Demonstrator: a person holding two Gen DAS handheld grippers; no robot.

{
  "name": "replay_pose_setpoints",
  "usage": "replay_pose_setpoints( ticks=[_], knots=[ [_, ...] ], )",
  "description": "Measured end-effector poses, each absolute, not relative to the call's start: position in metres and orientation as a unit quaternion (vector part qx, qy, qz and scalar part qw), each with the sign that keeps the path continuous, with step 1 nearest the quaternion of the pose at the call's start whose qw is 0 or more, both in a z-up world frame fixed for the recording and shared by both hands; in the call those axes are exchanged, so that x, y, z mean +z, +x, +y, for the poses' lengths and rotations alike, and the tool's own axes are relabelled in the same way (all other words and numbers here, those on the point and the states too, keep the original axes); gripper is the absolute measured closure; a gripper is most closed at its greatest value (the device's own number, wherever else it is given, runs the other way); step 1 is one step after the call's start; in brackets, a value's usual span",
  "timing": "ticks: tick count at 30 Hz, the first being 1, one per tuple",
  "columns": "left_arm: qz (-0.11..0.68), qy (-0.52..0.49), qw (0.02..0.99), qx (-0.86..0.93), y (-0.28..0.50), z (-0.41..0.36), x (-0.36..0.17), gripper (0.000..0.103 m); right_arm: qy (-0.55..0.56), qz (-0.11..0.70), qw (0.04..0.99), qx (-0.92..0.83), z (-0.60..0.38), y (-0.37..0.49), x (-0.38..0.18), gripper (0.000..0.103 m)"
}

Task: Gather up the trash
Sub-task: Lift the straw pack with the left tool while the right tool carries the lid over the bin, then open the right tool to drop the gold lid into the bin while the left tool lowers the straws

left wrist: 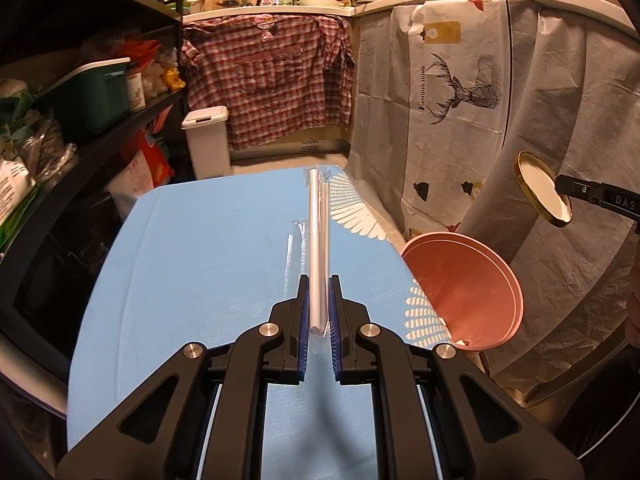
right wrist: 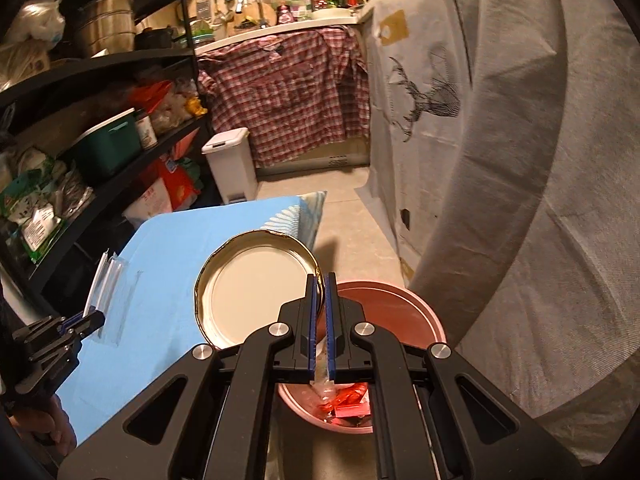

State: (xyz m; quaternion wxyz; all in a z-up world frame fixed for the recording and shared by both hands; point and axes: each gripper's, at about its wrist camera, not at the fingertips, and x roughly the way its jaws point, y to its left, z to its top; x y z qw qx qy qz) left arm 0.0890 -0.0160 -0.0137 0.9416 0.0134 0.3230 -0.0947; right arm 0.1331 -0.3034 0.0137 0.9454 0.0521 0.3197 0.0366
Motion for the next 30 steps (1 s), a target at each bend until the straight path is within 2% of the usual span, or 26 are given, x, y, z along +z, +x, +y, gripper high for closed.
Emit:
replay_pose_setpoints(
  ticks=[7, 30],
  knots=[
    [0.328, 0.022, 0.938, -0.106, 0.099, -0.036, -0.02, 0.094, 0.069, 0.337, 0.939, 0.019, -0.32, 0.139, -0.01, 0.099],
    [0.328, 0.021, 0.931, -0.16, 0.127, -0.103, -0.023, 0.094, 0.066, 0.339, 0.938, -0.026, -0.346, 0.148, -0.019, 0.099]
  ],
)
